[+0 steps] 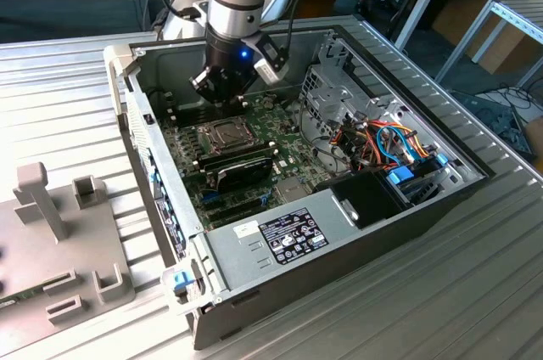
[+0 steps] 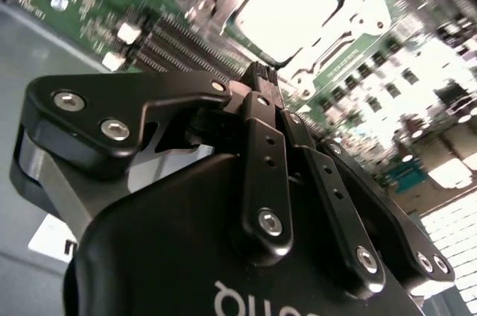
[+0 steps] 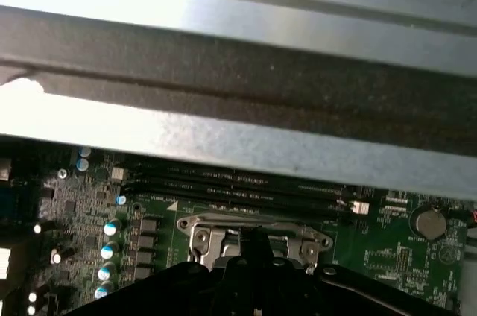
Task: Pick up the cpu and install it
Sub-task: 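Install the first cpu locking lever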
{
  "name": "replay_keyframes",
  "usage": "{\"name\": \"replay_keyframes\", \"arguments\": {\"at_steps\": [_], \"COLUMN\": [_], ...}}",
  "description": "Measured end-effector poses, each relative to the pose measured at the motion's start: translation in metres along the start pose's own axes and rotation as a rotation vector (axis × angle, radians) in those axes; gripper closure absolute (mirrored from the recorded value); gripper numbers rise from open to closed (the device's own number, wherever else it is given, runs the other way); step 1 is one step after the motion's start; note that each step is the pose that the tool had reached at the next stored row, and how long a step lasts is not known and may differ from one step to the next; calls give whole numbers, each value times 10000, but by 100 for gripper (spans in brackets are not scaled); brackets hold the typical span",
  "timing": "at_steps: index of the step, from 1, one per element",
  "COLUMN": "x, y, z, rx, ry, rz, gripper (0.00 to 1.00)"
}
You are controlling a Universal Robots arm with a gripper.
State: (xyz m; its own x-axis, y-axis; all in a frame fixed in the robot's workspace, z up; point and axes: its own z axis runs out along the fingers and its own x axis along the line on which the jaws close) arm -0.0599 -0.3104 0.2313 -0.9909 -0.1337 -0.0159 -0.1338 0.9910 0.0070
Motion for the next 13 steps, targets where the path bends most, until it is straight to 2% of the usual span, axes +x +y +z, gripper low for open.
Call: {"name": "replay_keyframes", "arguments": {"at_steps": [1, 2, 3, 6, 13], "x": [0, 0, -2, -3, 0], "y": [0, 0, -1, -5, -31], "z": [0, 0, 0, -1, 0], "rx": [135, 200, 231, 267, 277], "ry": [18, 27, 30, 38, 40], "rz": [5, 11, 39, 200, 674], "gripper": [89, 89, 89, 89, 89]}}
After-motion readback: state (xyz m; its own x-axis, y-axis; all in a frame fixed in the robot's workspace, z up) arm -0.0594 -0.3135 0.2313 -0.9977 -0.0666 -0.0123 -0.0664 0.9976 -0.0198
